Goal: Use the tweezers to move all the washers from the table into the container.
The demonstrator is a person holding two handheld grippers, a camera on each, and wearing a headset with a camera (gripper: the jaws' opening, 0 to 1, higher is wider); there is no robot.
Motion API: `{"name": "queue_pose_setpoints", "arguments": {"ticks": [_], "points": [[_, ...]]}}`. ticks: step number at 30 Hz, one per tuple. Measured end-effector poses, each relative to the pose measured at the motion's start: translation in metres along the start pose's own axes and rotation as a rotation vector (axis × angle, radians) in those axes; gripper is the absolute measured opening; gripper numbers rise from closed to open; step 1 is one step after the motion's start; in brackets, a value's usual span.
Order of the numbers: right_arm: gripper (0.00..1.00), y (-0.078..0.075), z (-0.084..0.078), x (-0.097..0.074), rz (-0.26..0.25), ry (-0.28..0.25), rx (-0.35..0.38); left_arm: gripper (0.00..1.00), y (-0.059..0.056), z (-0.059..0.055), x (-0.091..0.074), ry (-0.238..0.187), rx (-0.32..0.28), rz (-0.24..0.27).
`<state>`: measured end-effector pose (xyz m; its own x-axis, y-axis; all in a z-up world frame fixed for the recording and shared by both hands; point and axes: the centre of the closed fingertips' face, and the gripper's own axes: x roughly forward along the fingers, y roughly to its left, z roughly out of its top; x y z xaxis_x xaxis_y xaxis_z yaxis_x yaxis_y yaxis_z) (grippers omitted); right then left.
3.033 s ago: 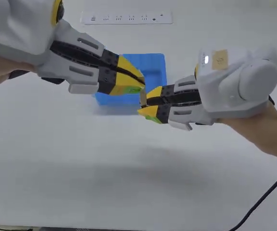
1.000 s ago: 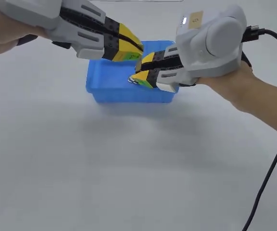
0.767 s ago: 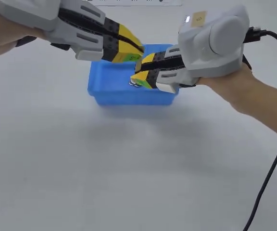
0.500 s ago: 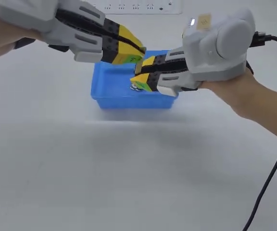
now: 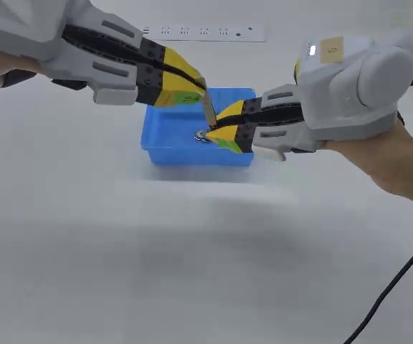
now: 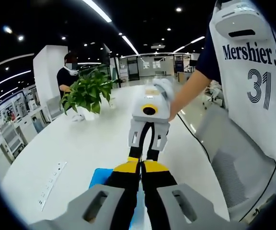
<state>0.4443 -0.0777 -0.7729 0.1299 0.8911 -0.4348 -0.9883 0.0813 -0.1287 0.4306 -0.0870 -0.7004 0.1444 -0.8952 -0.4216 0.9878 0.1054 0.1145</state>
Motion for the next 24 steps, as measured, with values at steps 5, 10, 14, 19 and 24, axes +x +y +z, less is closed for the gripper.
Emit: {"name": "queue_pose_setpoints", "arguments": {"ticks": [5, 10, 14, 19, 24], "points": [[0.08, 0.019, -0.004, -0.009, 0.023, 0.03, -0.006, 0.05, -0.017, -0.006, -0.003, 0.002, -0.023, 0.005], [0.08, 0.038, -0.021, -0.011, 0.055, 0.095, -0.015, 0.05, -0.033, -0.032, 0.001, 0.037, -0.075, -0.003], [0.08, 0.045, -0.034, -0.009, 0.071, 0.142, -0.022, 0.06, -0.038, -0.047, 0.006, 0.035, -0.135, 0.004], [0.08, 0.049, -0.057, 0.0, 0.105, 0.213, -0.019, 0.06, -0.041, -0.072, 0.017, 0.078, -0.164, -0.004], [0.08, 0.048, -0.073, 0.006, 0.127, 0.267, -0.028, 0.06, -0.039, -0.098, 0.026, 0.114, -0.206, -0.013]]}}
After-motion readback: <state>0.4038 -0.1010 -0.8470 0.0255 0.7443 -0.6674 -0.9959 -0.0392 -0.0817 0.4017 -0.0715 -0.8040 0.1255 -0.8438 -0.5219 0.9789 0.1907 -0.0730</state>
